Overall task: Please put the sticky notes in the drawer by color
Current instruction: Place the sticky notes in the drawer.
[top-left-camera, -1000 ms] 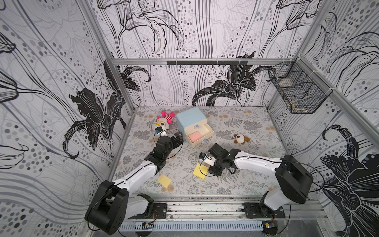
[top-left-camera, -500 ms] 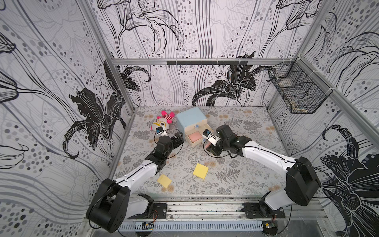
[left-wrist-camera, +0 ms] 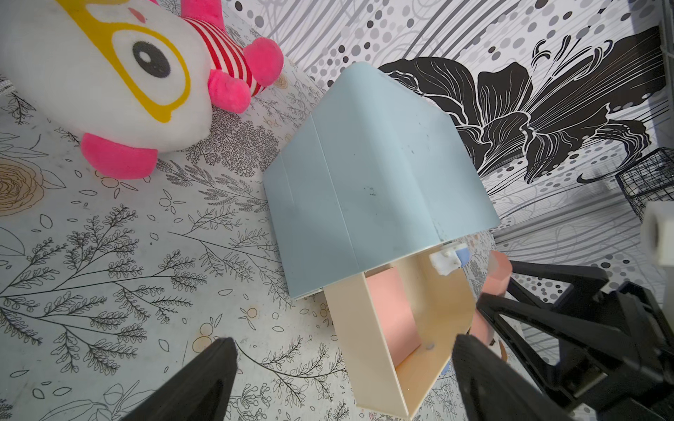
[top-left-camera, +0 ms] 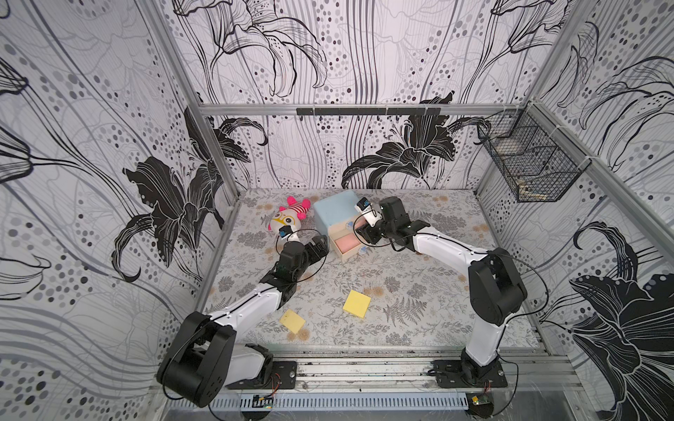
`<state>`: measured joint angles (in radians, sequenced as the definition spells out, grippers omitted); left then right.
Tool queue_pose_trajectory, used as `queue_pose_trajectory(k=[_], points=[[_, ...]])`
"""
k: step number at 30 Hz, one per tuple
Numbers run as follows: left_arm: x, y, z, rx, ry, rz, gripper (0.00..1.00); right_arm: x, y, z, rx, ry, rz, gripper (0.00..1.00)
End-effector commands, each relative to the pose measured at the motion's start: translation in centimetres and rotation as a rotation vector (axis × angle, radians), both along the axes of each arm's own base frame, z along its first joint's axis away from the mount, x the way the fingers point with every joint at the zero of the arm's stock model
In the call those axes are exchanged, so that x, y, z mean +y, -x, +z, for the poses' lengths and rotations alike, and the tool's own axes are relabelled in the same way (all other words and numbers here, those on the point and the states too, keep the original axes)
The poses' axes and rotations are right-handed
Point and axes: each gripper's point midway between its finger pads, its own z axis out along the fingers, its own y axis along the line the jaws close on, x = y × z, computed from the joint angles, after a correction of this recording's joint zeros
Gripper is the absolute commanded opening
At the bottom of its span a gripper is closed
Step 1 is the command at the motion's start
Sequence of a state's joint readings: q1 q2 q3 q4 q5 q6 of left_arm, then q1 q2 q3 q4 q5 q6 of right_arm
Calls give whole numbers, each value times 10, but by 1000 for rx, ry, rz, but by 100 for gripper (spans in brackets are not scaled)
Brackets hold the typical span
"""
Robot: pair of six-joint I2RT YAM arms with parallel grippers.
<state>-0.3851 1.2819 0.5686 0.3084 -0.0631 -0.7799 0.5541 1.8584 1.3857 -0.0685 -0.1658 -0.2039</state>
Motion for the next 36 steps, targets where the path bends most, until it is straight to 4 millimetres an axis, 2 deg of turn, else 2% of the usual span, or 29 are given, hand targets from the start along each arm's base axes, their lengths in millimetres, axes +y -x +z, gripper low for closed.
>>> queue_pose_trajectory(k=[1,10,12,15,19,26,29,30,31,36], points=[[-1,-2,1,-20,17,-6,97,11,-13,22,-42,-93,-13,57],[-4,-5,1,-21,23,-18,97,13,-17,13,-25,-98,-19,58],[-5,-5,1,-21,24,-20,97,12,-18,12,-21,-92,-20,62],[-5,-5,1,-22,23,-20,97,11,-17,12,-19,-86,-24,75],[-5,-5,7,-36,23,-22,97,7,-15,25,-40,-93,-34,83],[-1,-14,36,-86,-10,5,97,-14,0,47,-81,-127,-108,83],[2,-24,51,-102,-12,40,97,-27,12,39,-64,-148,-151,82],[3,-30,56,-99,-5,63,97,-31,17,27,-42,-147,-166,81],[6,-35,58,-83,-5,87,97,-35,25,31,-48,-175,-175,81],[12,-66,60,-5,-13,194,99,-42,52,-3,32,-239,-179,77]])
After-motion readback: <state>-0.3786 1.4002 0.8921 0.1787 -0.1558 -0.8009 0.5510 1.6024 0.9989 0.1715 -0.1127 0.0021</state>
